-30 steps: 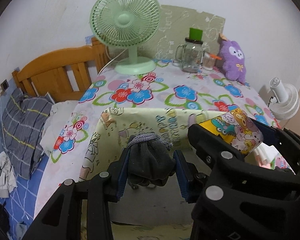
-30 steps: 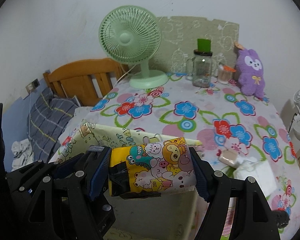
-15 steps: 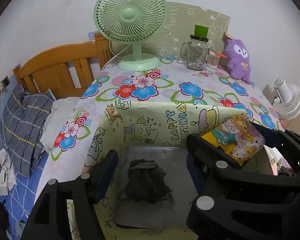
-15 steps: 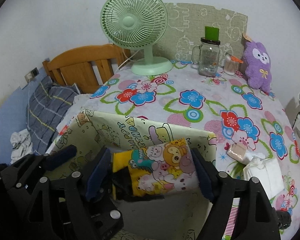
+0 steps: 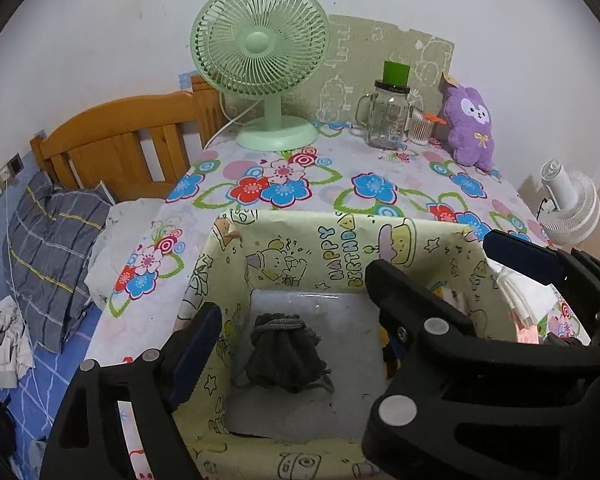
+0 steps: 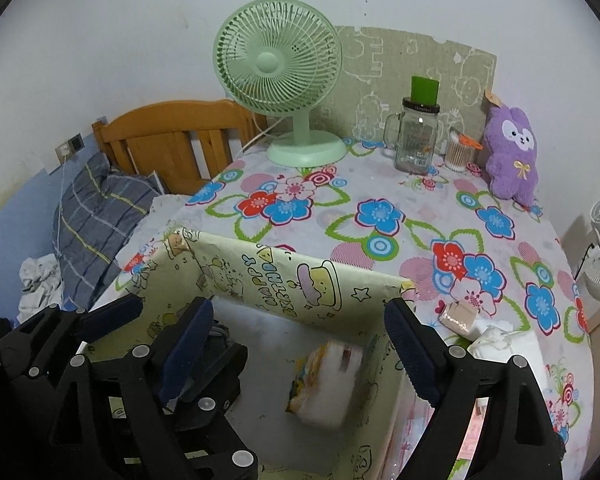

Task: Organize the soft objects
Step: 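Open the left gripper over the box while the right gripper drops the yellow pack inside, then lift both grippers out of the box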

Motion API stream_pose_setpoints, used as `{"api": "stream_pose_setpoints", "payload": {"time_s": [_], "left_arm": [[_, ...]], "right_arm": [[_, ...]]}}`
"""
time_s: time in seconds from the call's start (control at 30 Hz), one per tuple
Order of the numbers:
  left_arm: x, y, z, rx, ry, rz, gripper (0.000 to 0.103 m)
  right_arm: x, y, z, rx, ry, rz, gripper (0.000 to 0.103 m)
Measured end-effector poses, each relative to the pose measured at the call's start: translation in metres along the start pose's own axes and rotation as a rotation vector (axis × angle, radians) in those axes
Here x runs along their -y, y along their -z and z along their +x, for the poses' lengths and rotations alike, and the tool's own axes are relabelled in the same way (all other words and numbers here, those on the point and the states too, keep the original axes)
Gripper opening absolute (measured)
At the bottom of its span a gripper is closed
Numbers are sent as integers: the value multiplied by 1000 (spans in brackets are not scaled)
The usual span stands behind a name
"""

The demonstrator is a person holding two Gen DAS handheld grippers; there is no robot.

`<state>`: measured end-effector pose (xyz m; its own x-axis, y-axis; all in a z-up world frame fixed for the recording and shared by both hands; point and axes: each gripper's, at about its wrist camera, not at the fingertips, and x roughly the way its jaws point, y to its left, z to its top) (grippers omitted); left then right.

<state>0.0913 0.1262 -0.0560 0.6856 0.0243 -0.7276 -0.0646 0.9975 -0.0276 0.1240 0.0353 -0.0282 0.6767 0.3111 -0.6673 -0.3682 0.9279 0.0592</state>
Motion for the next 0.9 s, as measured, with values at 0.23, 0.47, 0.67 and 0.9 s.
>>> {"api": "stream_pose_setpoints", "payload": {"time_s": [0.23,0.47,0.67,0.9], "left_arm": [[9,-1,-16,32,6,11,89],[24,-2,-35,80,12,27,95],[36,0,-50,107,22,44,99],[52,2,-65,133,15,60,103]], "right_arm": [[4,0,-20,35,2,7,90],[12,2,-45,82,21,15,96],[21,4,-66,123,41,23,99],[30,10,-88,162,95,30,103]]}}
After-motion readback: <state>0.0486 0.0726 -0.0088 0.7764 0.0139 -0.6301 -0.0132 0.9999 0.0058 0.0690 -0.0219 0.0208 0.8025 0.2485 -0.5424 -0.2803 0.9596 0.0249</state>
